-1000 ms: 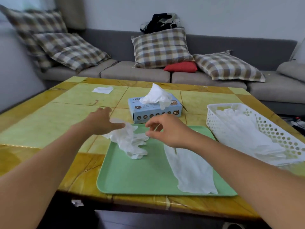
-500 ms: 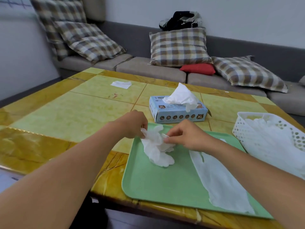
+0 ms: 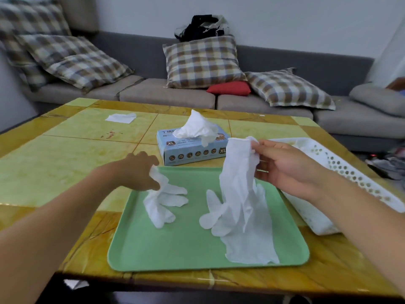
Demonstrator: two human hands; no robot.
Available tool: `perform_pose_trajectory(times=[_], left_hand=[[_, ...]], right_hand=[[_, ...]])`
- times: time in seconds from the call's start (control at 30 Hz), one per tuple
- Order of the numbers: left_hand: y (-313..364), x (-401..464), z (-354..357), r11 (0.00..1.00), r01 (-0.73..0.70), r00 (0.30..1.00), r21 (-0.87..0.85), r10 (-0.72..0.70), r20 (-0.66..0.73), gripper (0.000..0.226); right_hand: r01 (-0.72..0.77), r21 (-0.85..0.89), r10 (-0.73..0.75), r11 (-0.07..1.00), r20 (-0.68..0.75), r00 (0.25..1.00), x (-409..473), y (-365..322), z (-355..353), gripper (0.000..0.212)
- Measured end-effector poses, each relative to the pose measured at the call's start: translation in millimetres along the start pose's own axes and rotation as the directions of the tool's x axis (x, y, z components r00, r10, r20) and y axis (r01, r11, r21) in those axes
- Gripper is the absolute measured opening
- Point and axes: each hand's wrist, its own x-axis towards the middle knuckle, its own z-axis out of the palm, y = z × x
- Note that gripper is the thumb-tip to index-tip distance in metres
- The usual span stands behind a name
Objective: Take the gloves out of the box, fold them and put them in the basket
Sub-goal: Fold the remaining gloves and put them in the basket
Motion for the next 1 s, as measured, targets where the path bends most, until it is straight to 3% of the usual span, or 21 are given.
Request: perform_pose_trajectory(times=[0.07, 0.1, 0.17, 0.23, 0.33, 0.47, 0.6, 0.7, 0.8, 0.87, 1.0], left_hand=[[20.2, -20.7, -16.5, 0.970, -0.122, 0.988, -0.209, 0.098, -0.123, 0.087], [40.1, -30.5, -21.4, 0.887, -0.205, 0.974, -0.415, 0.143, -0.174, 0.091], [79.7, -47.0, -22.9, 0.553, -0.302, 0.950, -0.776, 0.239, -0.199, 0.091], [114.0, -49.6, -16.3, 0.325, -0.329, 0.913, -0.886, 0.349, -0.211, 0.075], [146.6, -46.2, -9.3, 0.171, -0.349, 0.910, -0.921, 0.298, -0.289, 0.036], [149.1, -29.0, -1.3, 0.226, -0.363, 0.931, -0.904, 0.064, -0.358, 0.005], [140.6, -23.1, -3.9, 0.201, -0.301, 0.953, -0.932, 0.032, -0.301, 0.012], [132.3, -22.3, -12.0, 0.176, -0.328, 0.941, -0.928, -0.027, -0.337, 0.019], [129.6, -24.4, -19.3, 0.110, -0.351, 0.930, -0.930, -0.073, -0.359, 0.024], [132.7, -29.0, -22.2, 0.095, -0.362, 0.930, -0.927, -0.032, -0.366, 0.027], [135.6, -37.7, -27.9, 0.120, -0.395, 0.918, -0.911, 0.027, -0.395, 0.040]], right_hand=[[-0.031, 0.031, 0.031, 0.999, -0.007, 0.999, 2.5, -1.5, -3.6, 0.012], [-0.035, 0.036, 0.035, 0.999, 0.006, 0.999, 0.6, -3.9, -7.6, 0.011], [-0.041, 0.044, 0.037, 0.998, 0.070, 0.997, -2.8, -10.1, -6.1, 0.016], [-0.032, 0.066, 0.024, 0.997, 0.123, 0.992, -7.6, -14.0, -3.5, 0.025], [0.014, 0.053, -0.019, 0.998, 0.111, 0.994, -10.4, -13.8, -2.1, 0.031], [0.044, 0.057, -0.044, 0.997, -0.003, 0.999, -7.4, -3.0, -5.2, 0.018], [0.025, 0.127, -0.018, 0.992, -0.055, 0.998, -0.1, 1.2, -8.7, 0.017], [0.024, 0.208, -0.016, 0.978, -0.043, 0.999, -0.6, -2.5, -10.7, 0.024], [-0.043, -0.018, 0.045, 0.999, 0.124, 0.991, -6.8, -3.5, -6.6, 0.039], [-0.012, -0.176, 0.044, 0.984, 0.179, 0.983, -10.3, 0.5, 3.7, 0.036], [0.102, -0.076, -0.094, 0.992, 0.100, 0.991, -11.2, 2.0, 17.0, 0.022]])
